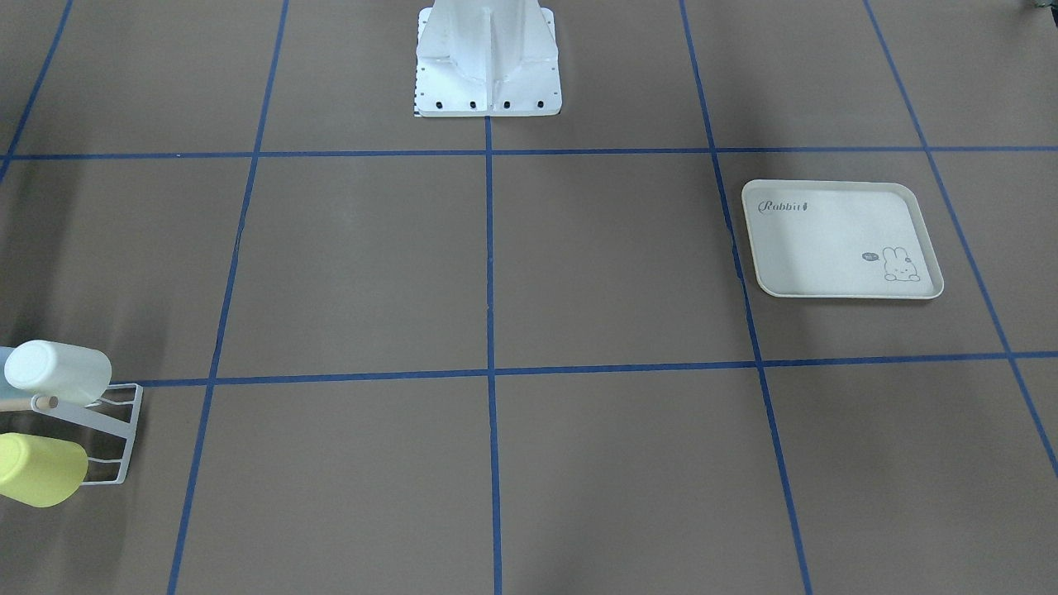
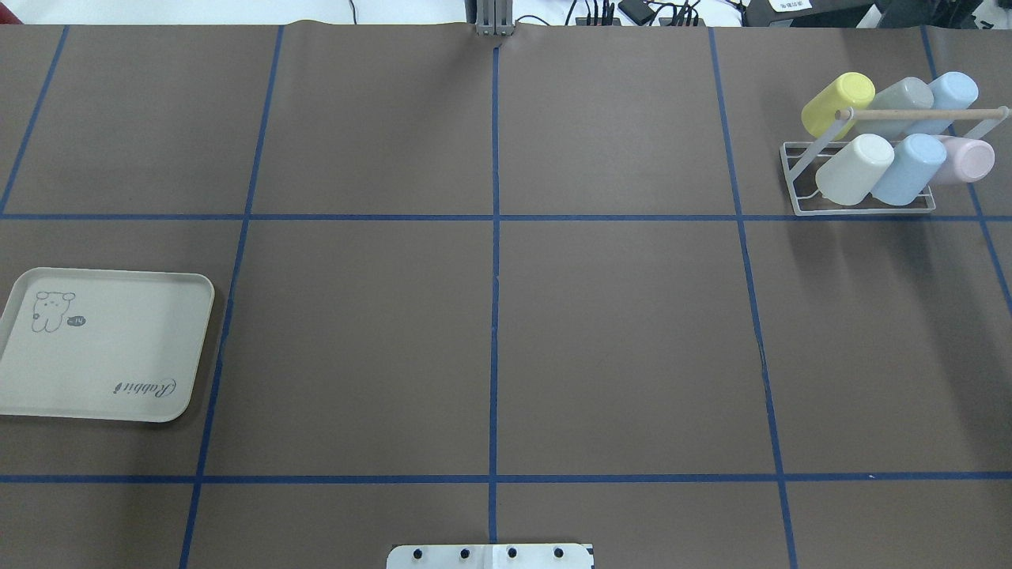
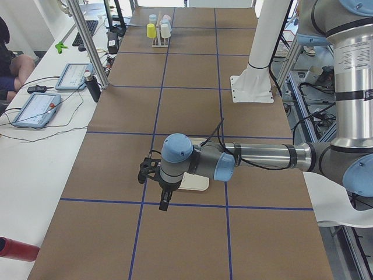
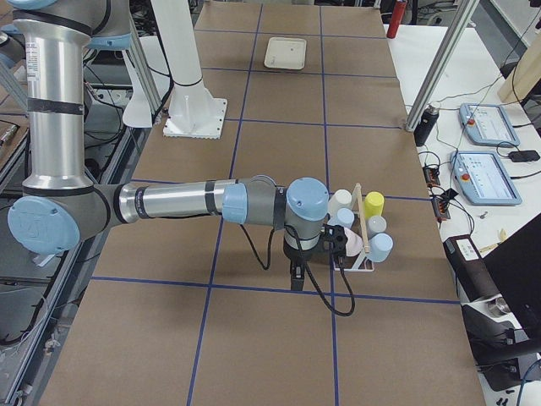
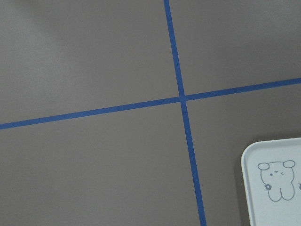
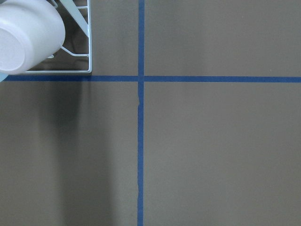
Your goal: Transfer IKEA cup to right arm and place on rack
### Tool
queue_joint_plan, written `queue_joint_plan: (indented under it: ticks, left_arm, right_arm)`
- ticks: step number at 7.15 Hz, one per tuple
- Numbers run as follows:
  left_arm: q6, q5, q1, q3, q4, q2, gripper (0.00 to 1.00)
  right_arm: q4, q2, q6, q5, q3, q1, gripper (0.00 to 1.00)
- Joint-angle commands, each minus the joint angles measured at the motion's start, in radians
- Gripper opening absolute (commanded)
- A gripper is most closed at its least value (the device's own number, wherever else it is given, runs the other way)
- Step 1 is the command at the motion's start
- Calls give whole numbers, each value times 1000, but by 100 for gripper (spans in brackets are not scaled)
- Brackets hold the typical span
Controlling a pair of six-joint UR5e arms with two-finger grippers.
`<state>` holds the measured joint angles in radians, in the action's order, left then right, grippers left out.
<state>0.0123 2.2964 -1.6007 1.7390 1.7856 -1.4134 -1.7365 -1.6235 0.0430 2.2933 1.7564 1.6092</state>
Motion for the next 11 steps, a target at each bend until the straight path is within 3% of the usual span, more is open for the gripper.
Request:
queue_joint_plan:
  ticks: [1,7,8,11]
  left_arm:
    - [1,0,-1,-1,0,-1,100]
    - [-6,14,-1,1,-27,1,100]
    - [-6,56,1,16,-91,-1,100]
    - [-6,60,1,22,-152,-2,100]
  right_arm:
    - [0,1,0,0,0,0,100]
    - [0,1,0,3,8,0,100]
    - [0,2,0,3,9,0,100]
    - [0,1,0,6,11,0,100]
